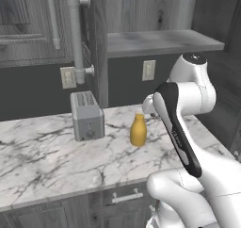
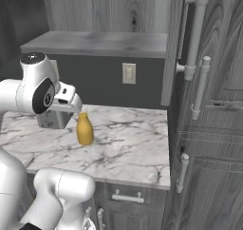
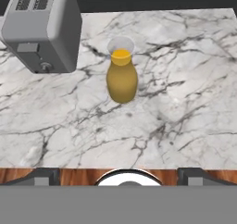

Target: There is a tray on the dining counter. Grab the cup, mug, and pitcher and place them on the tray. The pitcher may be placed next to the tray if it cannot fit the tray.

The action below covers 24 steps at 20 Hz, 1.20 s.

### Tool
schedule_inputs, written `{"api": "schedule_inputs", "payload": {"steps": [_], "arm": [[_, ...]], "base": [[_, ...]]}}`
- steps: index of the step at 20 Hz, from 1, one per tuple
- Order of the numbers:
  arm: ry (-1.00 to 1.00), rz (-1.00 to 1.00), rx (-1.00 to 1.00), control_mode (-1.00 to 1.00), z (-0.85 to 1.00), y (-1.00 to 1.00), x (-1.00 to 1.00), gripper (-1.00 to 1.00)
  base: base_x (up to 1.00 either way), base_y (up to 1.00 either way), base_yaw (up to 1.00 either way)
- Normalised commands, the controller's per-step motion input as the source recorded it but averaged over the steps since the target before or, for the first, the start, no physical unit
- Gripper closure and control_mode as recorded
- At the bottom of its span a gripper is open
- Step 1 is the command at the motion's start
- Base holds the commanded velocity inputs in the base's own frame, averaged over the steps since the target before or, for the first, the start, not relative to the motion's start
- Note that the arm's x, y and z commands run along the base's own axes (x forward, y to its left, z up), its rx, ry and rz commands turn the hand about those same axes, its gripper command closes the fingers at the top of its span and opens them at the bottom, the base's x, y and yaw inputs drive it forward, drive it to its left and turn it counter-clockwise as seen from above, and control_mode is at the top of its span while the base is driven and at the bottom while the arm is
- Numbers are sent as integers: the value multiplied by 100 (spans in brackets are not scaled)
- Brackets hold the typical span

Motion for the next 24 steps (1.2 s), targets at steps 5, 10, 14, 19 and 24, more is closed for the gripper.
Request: {"api": "schedule_inputs", "payload": {"steps": [5,10,14,19,24], "arm": [[3,0,0,-100,-5,0,14,-100],[3,0,0,-100,-9,3,18,-100],[4,0,0,-100,-10,15,26,-100],[4,0,0,-100,-9,9,21,-100],[2,0,0,-100,-2,0,21,-100]], "base": [[0,0,0],[0,0,0],[0,0,0],[0,0,0],[0,0,0]]}}
